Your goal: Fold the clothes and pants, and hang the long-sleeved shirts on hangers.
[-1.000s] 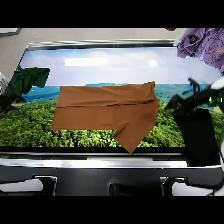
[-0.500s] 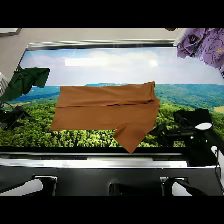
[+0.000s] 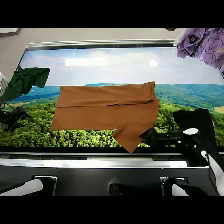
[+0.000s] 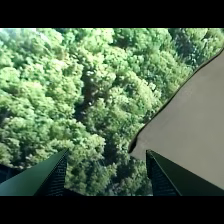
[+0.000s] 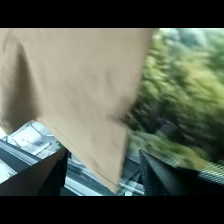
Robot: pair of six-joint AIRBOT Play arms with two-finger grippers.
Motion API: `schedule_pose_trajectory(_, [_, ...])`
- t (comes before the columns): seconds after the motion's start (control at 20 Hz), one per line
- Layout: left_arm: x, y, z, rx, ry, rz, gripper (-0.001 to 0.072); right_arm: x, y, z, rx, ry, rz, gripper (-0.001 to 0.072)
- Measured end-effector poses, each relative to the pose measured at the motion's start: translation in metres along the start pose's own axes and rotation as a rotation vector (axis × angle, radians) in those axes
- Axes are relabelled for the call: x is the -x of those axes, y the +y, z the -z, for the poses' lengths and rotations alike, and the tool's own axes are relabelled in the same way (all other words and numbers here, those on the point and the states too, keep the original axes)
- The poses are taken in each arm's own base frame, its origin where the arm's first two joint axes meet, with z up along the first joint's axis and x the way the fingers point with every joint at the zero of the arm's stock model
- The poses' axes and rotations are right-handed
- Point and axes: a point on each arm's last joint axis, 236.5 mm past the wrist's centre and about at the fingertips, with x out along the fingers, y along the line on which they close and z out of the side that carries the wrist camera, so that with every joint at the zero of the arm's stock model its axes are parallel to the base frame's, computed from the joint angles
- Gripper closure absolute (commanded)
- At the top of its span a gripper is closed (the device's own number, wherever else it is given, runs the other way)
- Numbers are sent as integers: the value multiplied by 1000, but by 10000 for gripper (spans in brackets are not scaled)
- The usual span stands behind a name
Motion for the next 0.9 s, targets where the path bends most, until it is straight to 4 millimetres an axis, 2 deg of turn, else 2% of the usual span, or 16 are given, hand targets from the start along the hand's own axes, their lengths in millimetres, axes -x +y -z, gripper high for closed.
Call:
schedule_pose_trajectory(0.1, [0, 1, 3, 12, 16, 2, 66, -10, 4, 0, 3, -14, 16, 198])
schedule_pose_trajectory(0.2, [-2, 3, 3, 22, 23, 17, 66, -15, 5, -2, 3, -34, 33, 384])
schedule_pose_trajectory(0.25, [-4, 2, 4, 19, 31, 34, 66, -17, 3, -4, 2, -49, 43, 502])
schedule_pose_trajectory(0.3, [-8, -1, 6, 15, 42, 66, 66, -18, 2, -8, 7, -65, 51, 656])
schedule_pose_trajectory(0.35, [-14, -5, 9, 8, 55, 98, 66, -19, 1, -10, 5, -75, 59, 685])
schedule_pose_trajectory(0.65, [-54, -19, 33, -16, 147, 244, 66, -21, 8, -4, -6, -55, 36, 685])
schedule_pose_trajectory(0.9, [-75, -32, 48, -48, 205, 311, 67, -21, 12, 1, -14, -33, 20, 685])
